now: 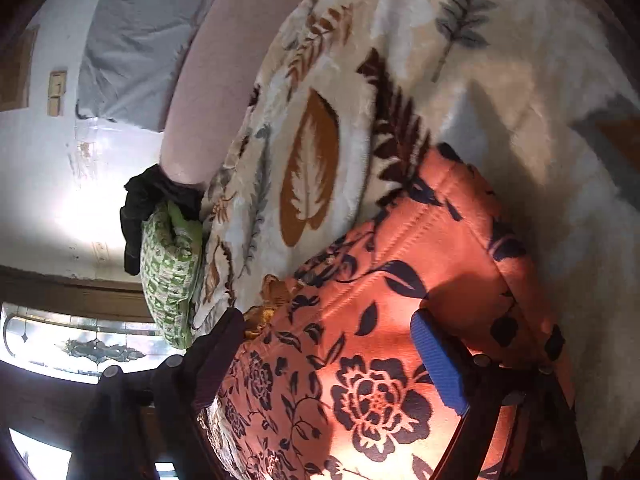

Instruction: Fold small clothes

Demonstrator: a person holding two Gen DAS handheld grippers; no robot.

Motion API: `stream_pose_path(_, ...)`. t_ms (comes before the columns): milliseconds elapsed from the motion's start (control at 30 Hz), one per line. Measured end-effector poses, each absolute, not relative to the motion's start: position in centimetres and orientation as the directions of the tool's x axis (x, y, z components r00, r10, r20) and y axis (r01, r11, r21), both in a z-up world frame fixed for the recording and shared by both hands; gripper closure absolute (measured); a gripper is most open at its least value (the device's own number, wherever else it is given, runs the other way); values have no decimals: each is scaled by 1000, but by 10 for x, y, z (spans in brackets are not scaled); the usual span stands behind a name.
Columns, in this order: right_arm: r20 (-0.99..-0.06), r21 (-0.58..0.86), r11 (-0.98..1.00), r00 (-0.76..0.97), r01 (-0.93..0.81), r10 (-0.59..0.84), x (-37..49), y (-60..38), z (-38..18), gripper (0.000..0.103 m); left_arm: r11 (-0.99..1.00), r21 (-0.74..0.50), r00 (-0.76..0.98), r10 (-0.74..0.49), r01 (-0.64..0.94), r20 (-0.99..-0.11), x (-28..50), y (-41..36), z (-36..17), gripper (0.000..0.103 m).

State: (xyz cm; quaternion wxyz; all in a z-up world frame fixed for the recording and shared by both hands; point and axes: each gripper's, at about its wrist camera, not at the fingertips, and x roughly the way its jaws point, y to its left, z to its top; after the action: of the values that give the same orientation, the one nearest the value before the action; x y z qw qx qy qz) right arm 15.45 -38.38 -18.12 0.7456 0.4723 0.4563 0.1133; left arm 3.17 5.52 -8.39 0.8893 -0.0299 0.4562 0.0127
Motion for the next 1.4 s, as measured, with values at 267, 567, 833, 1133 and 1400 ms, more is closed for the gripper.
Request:
stream_pose_path(267, -683, 715, 611, 522, 340, 510, 168, -393, -192, 15, 997, -41, 578, 2, -61, -816, 29, 64, -81, 3)
stream_pose_path(567, -705, 690, 653, 492, 311, 511, 156, -374, -193, 13, 997, -45, 590, -3, -56, -807, 14, 70, -68, 3)
stream_pose_path(833, -625, 761, 627, 443, 165, 643, 117, -325, -159, 13, 993, -69, 601, -1, -90, -800, 7, 81, -60, 3)
stream_pose_path(1133, -656, 728, 675, 408, 121, 635, 105, -302, -160, 13, 994, -56, 607, 13, -94, -795, 1, 84, -57, 3)
stream_pose_path(1400, -701, 699, 690, 377, 190, 606, 130, -298, -183, 12, 994, -28, 605, 42, -105, -795, 3, 92, -59, 3)
